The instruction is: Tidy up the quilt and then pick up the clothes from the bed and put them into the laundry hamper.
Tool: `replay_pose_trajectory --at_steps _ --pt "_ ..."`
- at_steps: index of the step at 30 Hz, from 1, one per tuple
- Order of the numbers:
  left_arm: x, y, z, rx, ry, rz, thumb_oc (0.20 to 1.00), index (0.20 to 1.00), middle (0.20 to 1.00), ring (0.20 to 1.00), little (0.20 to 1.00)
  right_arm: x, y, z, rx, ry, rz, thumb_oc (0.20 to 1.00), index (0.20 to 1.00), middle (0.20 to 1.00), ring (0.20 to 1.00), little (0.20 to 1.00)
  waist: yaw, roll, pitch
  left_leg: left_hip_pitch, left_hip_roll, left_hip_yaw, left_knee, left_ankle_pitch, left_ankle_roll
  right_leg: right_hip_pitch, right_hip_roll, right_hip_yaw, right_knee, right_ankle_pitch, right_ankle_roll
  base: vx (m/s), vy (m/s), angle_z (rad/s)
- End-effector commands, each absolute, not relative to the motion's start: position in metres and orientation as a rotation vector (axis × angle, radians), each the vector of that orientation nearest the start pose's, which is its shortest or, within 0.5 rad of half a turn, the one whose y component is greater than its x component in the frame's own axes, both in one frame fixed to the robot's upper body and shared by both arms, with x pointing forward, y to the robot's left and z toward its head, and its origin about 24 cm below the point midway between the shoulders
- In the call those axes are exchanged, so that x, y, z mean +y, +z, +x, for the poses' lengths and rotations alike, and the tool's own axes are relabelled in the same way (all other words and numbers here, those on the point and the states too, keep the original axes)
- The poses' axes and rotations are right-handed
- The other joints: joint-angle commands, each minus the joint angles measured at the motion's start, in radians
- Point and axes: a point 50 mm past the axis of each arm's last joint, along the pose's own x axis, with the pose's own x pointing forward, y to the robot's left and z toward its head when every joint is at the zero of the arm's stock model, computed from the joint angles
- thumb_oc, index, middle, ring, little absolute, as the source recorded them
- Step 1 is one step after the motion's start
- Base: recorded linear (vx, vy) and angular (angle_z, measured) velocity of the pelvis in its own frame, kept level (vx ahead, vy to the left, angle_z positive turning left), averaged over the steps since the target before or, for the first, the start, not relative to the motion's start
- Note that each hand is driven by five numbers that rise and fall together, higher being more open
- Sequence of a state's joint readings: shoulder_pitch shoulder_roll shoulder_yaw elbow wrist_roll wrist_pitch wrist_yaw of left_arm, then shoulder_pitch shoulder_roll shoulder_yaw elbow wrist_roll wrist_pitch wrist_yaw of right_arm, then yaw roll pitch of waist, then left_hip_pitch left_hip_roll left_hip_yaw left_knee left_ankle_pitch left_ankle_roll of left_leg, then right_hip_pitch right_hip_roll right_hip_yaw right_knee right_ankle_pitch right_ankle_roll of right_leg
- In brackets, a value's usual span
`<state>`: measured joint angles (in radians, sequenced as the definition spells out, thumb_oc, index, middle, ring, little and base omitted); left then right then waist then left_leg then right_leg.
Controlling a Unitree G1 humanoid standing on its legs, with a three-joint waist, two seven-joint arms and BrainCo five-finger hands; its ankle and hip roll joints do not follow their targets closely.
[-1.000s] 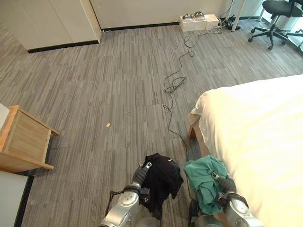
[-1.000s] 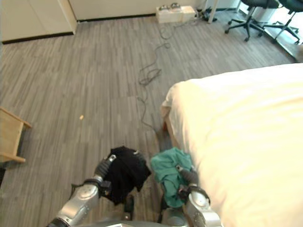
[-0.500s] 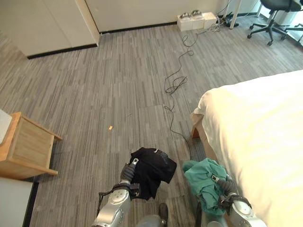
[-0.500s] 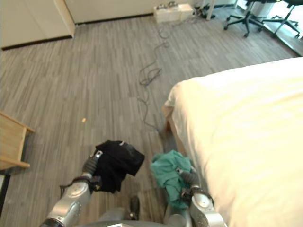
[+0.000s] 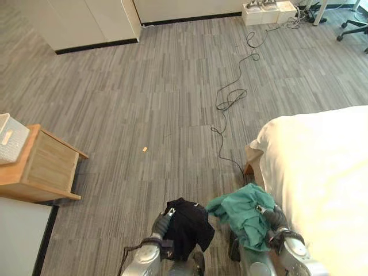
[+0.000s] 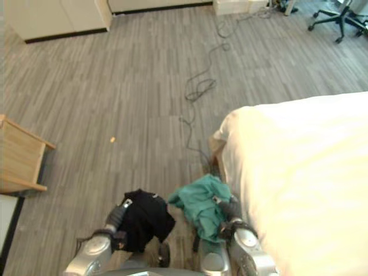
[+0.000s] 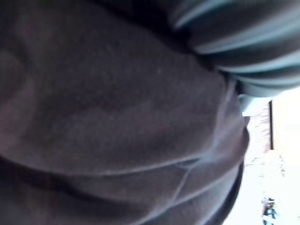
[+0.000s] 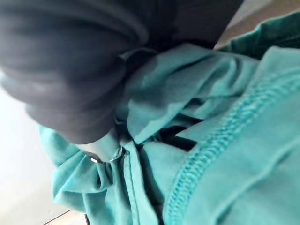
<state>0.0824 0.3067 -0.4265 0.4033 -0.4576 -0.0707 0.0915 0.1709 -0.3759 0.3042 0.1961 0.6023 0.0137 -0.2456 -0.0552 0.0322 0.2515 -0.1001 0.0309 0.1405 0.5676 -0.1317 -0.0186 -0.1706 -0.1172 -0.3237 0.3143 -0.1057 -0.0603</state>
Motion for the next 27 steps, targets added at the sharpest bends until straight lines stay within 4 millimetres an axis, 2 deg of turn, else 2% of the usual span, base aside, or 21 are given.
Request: replay_pose_trajectory --at_steps 1,2,4,5,6,8,10,11,12,13,14,16,17,18,19,21,22,23,24,25,27 --pt "0.139 -0.033 0.228 0.352 -0.109 -0.139 0.200 0.200 0.200 0.200 0.200 -0.186 -0.037 0.202 0.437 -0.093 0.175 0.200 0.200 0.200 0.200 0.200 0.039 -0.034 0.035 -0.171 0.058 -0.031 0.285 0.233 -0.031 0.124 -0.042 -0.001 -0.081 0.027 0.078 0.41 0.056 -0.02" --pt "0.137 -0.033 0.227 0.350 -0.111 -0.150 0.200 0.200 0.200 0.200 0.200 -0.184 -0.037 0.202 0.438 -0.081 0.166 0.200 0.200 0.200 0.200 0.200 0.048 -0.030 0.045 -0.182 0.066 -0.026 0.219 0.258 -0.037 0.151 -0.042 -0.006 -0.084 0.022 0.081 0.54 0.202 -0.16" --pt "0.136 -0.030 0.225 0.329 -0.086 -0.176 0.200 0.200 0.200 0.200 0.200 -0.180 -0.033 0.201 0.434 -0.032 0.139 0.200 0.200 0.200 0.200 0.200 0.080 -0.024 0.059 -0.181 0.031 -0.023 -0.044 0.263 -0.018 0.211 -0.035 0.001 -0.113 0.014 0.107 0.53 0.245 -0.51" --pt "0.137 -0.028 0.225 0.312 -0.066 -0.184 0.200 0.200 0.200 0.200 0.200 -0.178 -0.032 0.201 0.429 -0.002 0.123 0.200 0.200 0.200 0.200 0.200 0.100 -0.011 0.062 -0.192 0.006 0.006 -0.243 0.255 -0.011 0.249 -0.015 0.000 -0.141 0.003 0.126 0.65 0.193 -0.54" --pt "0.135 -0.027 0.223 0.304 -0.079 -0.183 0.200 0.200 0.200 0.200 0.200 -0.180 -0.032 0.197 0.421 0.001 0.113 0.200 0.200 0.200 0.200 0.200 0.109 -0.016 0.066 -0.204 -0.007 0.072 -0.340 0.269 -0.019 0.303 -0.011 -0.010 -0.172 -0.013 0.137 0.63 0.145 -0.21" --pt "0.132 -0.028 0.220 0.302 -0.105 -0.174 0.200 0.200 0.200 0.200 0.200 -0.182 -0.033 0.194 0.413 -0.023 0.112 0.200 0.200 0.200 0.200 0.200 0.105 -0.024 0.070 -0.215 -0.004 0.135 -0.376 0.288 -0.021 0.347 -0.014 -0.034 -0.193 -0.022 0.142 0.40 0.050 0.07" --pt "0.130 -0.032 0.217 0.303 -0.142 -0.184 0.200 0.200 0.200 0.200 0.200 -0.187 -0.033 0.193 0.397 -0.074 0.109 0.200 0.200 0.200 0.200 0.200 0.090 -0.033 0.070 -0.231 0.039 0.227 -0.362 0.277 -0.017 0.407 -0.013 -0.062 -0.186 -0.068 0.142 0.59 0.129 0.52" --pt "0.131 -0.036 0.214 0.311 -0.153 -0.200 0.200 0.200 0.200 0.200 0.200 -0.186 -0.034 0.193 0.399 -0.096 0.103 0.200 0.200 0.200 0.200 0.200 0.099 -0.041 0.041 -0.209 0.017 0.257 -0.424 0.244 0.013 0.452 -0.013 -0.054 -0.152 -0.072 0.171 0.68 0.207 0.47" --pt "0.131 -0.038 0.213 0.315 -0.153 -0.198 0.200 0.200 0.200 0.200 0.200 -0.185 -0.035 0.193 0.403 -0.102 0.110 0.200 0.200 0.200 0.200 0.200 0.104 -0.046 0.033 -0.200 0.004 0.256 -0.441 0.241 0.022 0.459 -0.022 -0.051 -0.141 -0.058 0.186 0.78 0.347 0.74" --pt "0.124 -0.039 0.207 0.305 -0.144 -0.188 0.200 0.200 0.200 0.200 0.200 -0.181 -0.033 0.195 0.398 -0.092 0.115 0.200 0.200 0.200 0.200 0.200 0.130 -0.076 -0.002 -0.162 -0.072 0.209 -0.492 0.221 0.081 0.430 -0.084 -0.021 0.088 0.141 0.269 0.49 0.252 0.60" --pt "0.123 -0.039 0.206 0.300 -0.141 -0.191 0.200 0.200 0.200 0.200 0.200 -0.181 -0.032 0.195 0.396 -0.082 0.109 0.200 0.200 0.200 0.200 0.200 0.134 -0.079 -0.007 -0.159 -0.079 0.205 -0.497 0.220 0.087 0.417 -0.091 -0.015 0.107 0.157 0.277 0.63 0.346 0.42" --pt "0.116 -0.034 0.204 0.298 -0.132 -0.185 0.200 0.200 0.200 0.200 0.200 -0.178 -0.032 0.188 0.394 -0.070 0.104 0.200 0.200 0.200 0.200 0.200 0.124 -0.058 -0.013 -0.095 -0.113 0.163 -0.520 0.195 0.135 0.296 -0.133 0.036 0.446 0.296 0.306 0.53 0.272 0.33" --pt "0.116 -0.033 0.204 0.322 -0.116 -0.183 0.200 0.200 0.200 0.200 0.200 -0.179 -0.033 0.185 0.400 -0.078 0.108 0.200 0.200 0.200 0.200 0.200 0.107 -0.035 -0.008 -0.050 -0.114 0.139 -0.521 0.172 0.154 0.168 -0.143 0.084 0.612 0.319 0.302 0.52 0.209 0.88" --pt "0.118 -0.035 0.203 0.338 -0.114 -0.178 0.200 0.200 0.200 0.200 0.200 -0.179 -0.034 0.183 0.400 -0.081 0.116 0.200 0.200 0.200 0.200 0.200 0.095 -0.019 -0.001 -0.027 -0.108 0.122 -0.520 0.161 0.162 0.102 -0.140 0.101 0.659 0.286 0.278 0.68 0.136 1.56" --pt "0.125 -0.039 0.202 0.356 -0.102 -0.186 0.200 0.200 0.200 0.200 0.200 -0.177 -0.034 0.181 0.392 -0.073 0.118 0.200 0.200 0.200 0.200 0.200 0.071 -0.005 0.003 -0.001 -0.105 0.096 -0.518 0.140 0.168 -0.002 -0.175 0.116 0.603 0.226 0.231 0.51 0.022 1.53" --pt "0.127 -0.041 0.200 0.367 -0.121 -0.179 0.200 0.200 0.200 0.200 0.200 -0.176 -0.033 0.180 0.392 -0.082 0.122 0.200 0.200 0.200 0.200 0.200 0.058 0.004 0.005 0.004 -0.102 0.075 -0.510 0.133 0.161 -0.041 -0.186 0.123 0.538 0.209 0.214 0.39 -0.085 1.36" --pt "0.129 -0.044 0.198 0.385 -0.153 -0.170 0.200 0.200 0.200 0.200 0.200 -0.175 -0.031 0.179 0.393 -0.110 0.127 0.200 0.200 0.200 0.200 0.200 0.053 0.015 0.011 0.015 -0.099 0.030 -0.495 0.114 0.148 -0.062 -0.191 0.126 0.413 0.177 0.191 0.61 -0.388 1.66" --pt "0.135 -0.048 0.196 0.413 -0.188 -0.155 0.200 0.200 0.200 0.200 0.200 -0.176 -0.031 0.178 0.396 -0.146 0.142 0.200 0.200 0.200 0.200 0.200 0.032 -0.003 0.022 0.018 -0.120 -0.048 -0.464 0.082 0.143 -0.071 -0.165 0.142 0.073 0.261 0.188 0.75 -0.422 1.83" --pt "0.139 -0.049 0.195 0.420 -0.176 -0.159 0.200 0.200 0.200 0.200 0.200 -0.177 -0.032 0.177 0.399 -0.142 0.139 0.200 0.200 0.200 0.200 0.200 0.022 -0.009 0.026 0.026 -0.128 -0.076 -0.455 0.066 0.142 -0.069 -0.157 0.155 0.004 0.279 0.194 0.89 -0.502 2.15" --pt "0.144 -0.051 0.195 0.429 -0.181 -0.151 0.200 0.200 0.200 0.200 0.200 -0.180 -0.032 0.177 0.396 -0.155 0.148 0.200 0.200 0.200 0.200 0.200 0.000 -0.025 0.031 0.058 -0.142 -0.134 -0.438 0.014 0.125 -0.097 -0.130 0.200 -0.207 0.284 0.210 0.64 -0.265 2.02" --pt "0.150 -0.053 0.194 0.430 -0.182 -0.146 0.200 0.200 0.200 0.200 0.200 -0.184 -0.032 0.177 0.388 -0.158 0.156 0.200 0.200 0.200 0.200 0.200 -0.018 -0.033 0.032 0.081 -0.143 -0.167 -0.422 -0.022 0.117 -0.106 -0.116 0.218 -0.338 0.285 0.227 0.64 -0.215 2.01"
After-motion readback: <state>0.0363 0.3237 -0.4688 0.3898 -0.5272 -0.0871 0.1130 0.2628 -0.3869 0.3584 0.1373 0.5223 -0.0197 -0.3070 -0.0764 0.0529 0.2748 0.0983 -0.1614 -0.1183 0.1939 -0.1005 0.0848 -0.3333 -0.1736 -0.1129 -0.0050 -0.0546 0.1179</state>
